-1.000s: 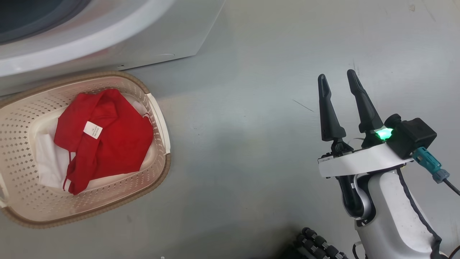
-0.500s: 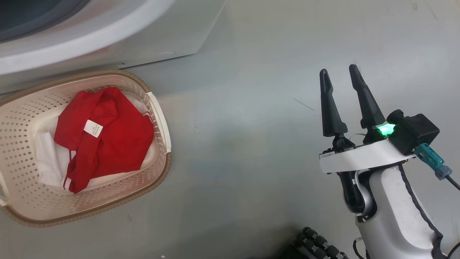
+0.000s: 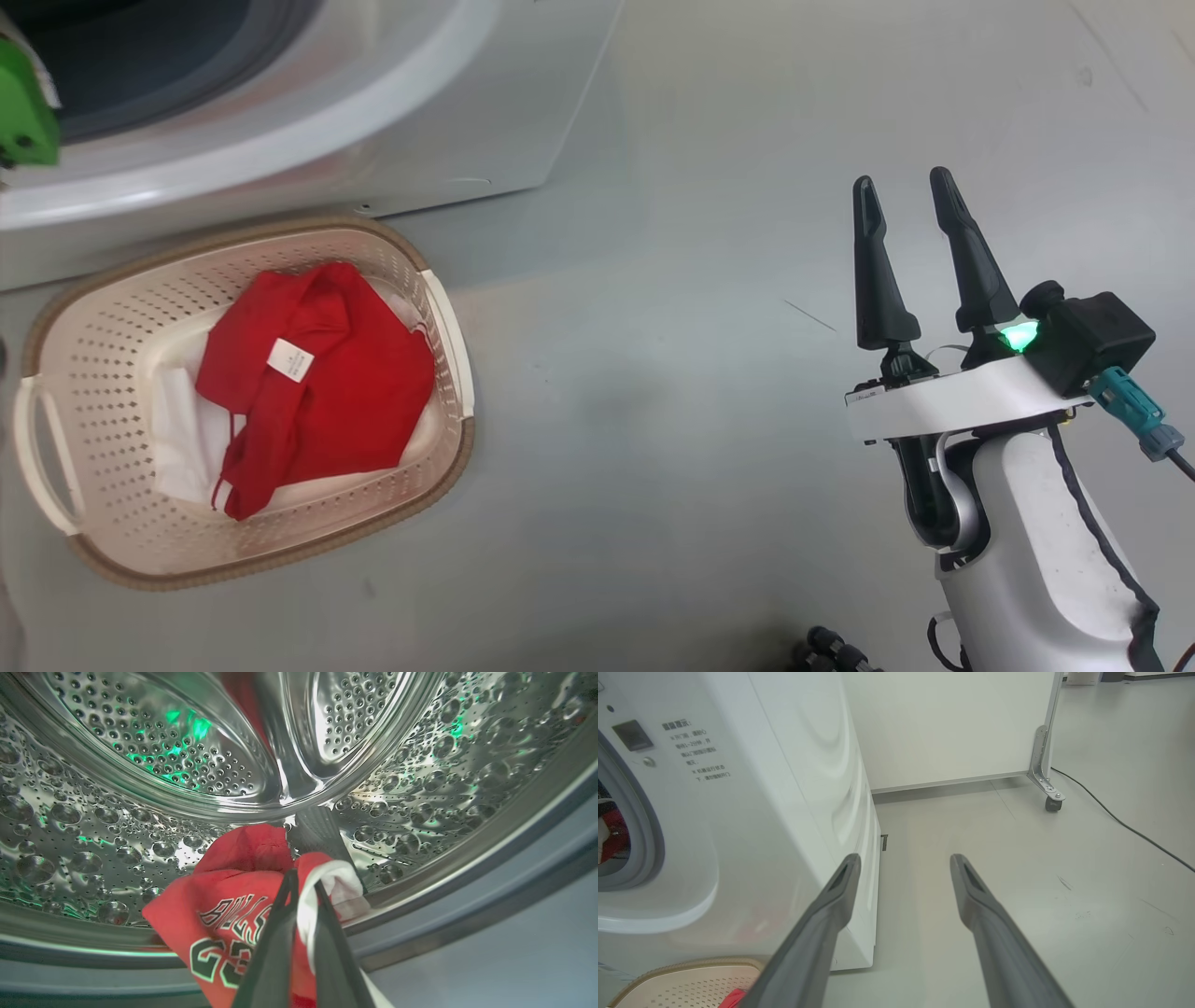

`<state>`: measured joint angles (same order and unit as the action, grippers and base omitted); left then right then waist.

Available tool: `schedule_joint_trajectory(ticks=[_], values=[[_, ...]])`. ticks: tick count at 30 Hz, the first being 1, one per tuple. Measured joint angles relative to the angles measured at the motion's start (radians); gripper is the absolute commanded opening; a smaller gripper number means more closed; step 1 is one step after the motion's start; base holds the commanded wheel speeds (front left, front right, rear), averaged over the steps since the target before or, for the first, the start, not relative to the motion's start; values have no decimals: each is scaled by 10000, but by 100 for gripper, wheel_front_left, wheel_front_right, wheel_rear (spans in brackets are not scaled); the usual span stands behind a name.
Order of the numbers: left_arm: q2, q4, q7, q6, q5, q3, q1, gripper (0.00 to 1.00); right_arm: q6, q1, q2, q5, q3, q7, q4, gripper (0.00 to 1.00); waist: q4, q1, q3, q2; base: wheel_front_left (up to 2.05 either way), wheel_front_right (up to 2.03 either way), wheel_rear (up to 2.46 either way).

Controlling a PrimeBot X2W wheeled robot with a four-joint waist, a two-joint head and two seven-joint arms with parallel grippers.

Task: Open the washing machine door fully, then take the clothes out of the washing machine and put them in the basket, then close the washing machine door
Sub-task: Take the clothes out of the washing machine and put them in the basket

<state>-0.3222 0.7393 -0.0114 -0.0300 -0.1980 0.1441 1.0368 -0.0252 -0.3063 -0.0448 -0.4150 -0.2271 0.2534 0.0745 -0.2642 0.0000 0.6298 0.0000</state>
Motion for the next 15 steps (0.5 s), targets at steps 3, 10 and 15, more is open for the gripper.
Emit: schedule_joint_trajectory(ticks=[3,10,15], values=[[240,35,485,-171,-113,75,-375,0,-10,2,0,119,58,0,94,100,119,0,-271,0,0,0,0],[677,71,1522,-385,-305,198,-1177,0,-90,109,-4,408,299,0,339,100,461,0,-989,0,0,0,0],[972,54,2138,-558,-453,251,-1709,0,-169,313,-6,527,454,0,476,100,751,0,-1541,0,0,0,0]])
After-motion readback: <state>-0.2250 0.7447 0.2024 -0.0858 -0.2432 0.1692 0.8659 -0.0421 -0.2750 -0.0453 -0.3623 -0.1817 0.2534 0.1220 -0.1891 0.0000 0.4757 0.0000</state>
